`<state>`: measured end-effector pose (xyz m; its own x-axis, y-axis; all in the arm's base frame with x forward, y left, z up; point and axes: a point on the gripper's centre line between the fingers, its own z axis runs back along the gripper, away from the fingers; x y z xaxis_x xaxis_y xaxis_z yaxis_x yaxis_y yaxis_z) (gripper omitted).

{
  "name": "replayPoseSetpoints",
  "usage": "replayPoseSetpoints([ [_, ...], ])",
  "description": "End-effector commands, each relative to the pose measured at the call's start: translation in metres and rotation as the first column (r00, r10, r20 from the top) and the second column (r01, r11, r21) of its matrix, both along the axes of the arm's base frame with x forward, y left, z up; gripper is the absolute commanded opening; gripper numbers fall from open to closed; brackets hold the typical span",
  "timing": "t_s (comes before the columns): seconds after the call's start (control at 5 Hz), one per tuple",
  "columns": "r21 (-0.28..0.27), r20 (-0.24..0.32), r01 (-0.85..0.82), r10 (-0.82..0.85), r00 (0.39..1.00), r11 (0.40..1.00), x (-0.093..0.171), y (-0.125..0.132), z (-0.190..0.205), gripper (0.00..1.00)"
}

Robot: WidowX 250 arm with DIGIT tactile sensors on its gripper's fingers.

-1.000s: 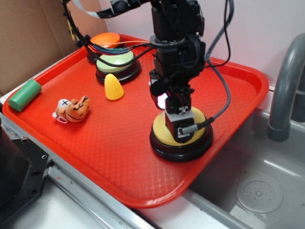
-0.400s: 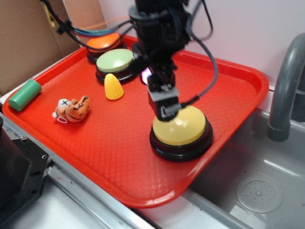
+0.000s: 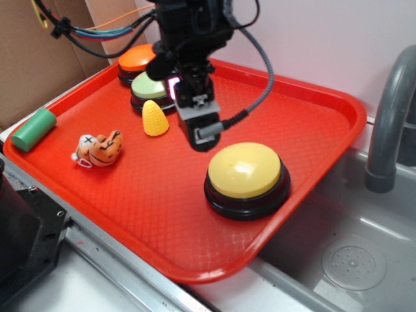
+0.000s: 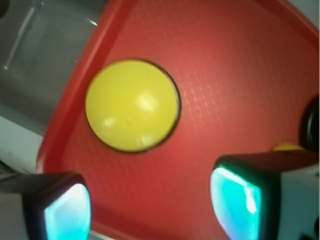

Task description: Push the yellow button.

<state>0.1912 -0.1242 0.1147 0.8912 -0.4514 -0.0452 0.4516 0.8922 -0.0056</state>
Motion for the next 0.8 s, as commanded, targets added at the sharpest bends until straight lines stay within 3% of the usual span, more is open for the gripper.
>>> replayPoseSetpoints([
  [0.0,-0.040,0.036,-0.078,0.079,0.996,0.996,-0.007,0.009,0.036,1.00],
  [0.6,-0.026,0.016,-0.139,0.140,0.990,0.990,-0.010,0.020,0.049,1.00],
])
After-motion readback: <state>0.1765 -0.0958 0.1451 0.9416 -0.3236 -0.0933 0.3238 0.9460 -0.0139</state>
